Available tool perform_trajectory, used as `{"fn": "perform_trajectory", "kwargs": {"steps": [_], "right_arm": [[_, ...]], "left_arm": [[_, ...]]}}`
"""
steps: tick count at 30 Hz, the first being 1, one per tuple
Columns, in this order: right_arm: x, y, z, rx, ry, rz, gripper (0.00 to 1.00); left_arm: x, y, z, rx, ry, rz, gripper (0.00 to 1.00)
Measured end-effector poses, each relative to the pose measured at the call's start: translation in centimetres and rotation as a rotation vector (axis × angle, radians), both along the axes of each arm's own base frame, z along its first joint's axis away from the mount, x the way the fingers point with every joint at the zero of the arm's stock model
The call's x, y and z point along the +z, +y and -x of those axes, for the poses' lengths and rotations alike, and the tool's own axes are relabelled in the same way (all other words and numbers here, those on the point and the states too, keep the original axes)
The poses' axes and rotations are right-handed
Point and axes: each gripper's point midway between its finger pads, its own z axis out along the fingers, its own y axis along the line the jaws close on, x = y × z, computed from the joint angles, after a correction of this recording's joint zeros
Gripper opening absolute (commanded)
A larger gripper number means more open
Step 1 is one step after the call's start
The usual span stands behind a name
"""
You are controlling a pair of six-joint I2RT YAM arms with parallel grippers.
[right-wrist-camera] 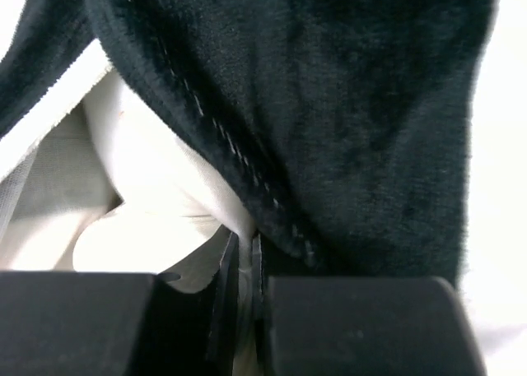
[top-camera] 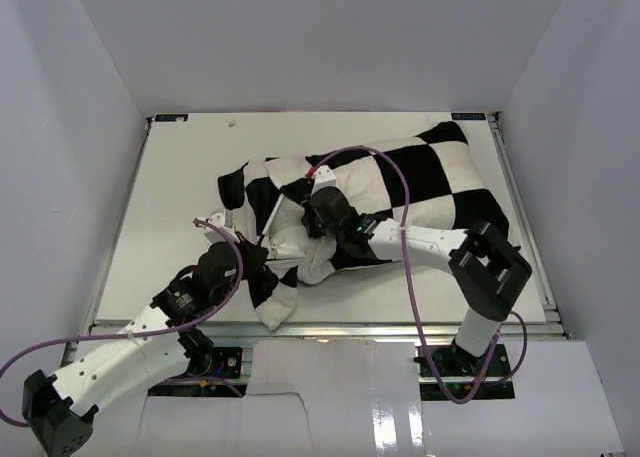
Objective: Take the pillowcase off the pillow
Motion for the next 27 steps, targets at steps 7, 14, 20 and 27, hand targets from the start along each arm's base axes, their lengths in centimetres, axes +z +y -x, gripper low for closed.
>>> {"fn": "perform_trajectory", "kwargs": {"steps": [7, 14, 20, 27], "right_arm": [[6.5, -4.2, -0.2, 0.064, -0.040, -0.110, 0.08], [9.6, -5.8, 0.4, 0.116, -0.069, -0.106, 0.08], [10.6, -6.2, 0.6, 0.151, -0.048, -0.064, 0.08], [12.2, -6.9, 0.7, 0.175, -0.036, -0.065, 0.08]], "left_arm": [[0.7, -0.6, -0.2, -0.014, -0.020, 0.029, 0.00], [-2.3, -1.9, -1.0, -0.021, 0.021, 0.035, 0.00], [-5.4, -2.5, -1.5, 0.000, 0.080, 0.018, 0.00], [-6.4, -2.9, -2.4, 0.034, 0.095, 0.026, 0.00]]}}
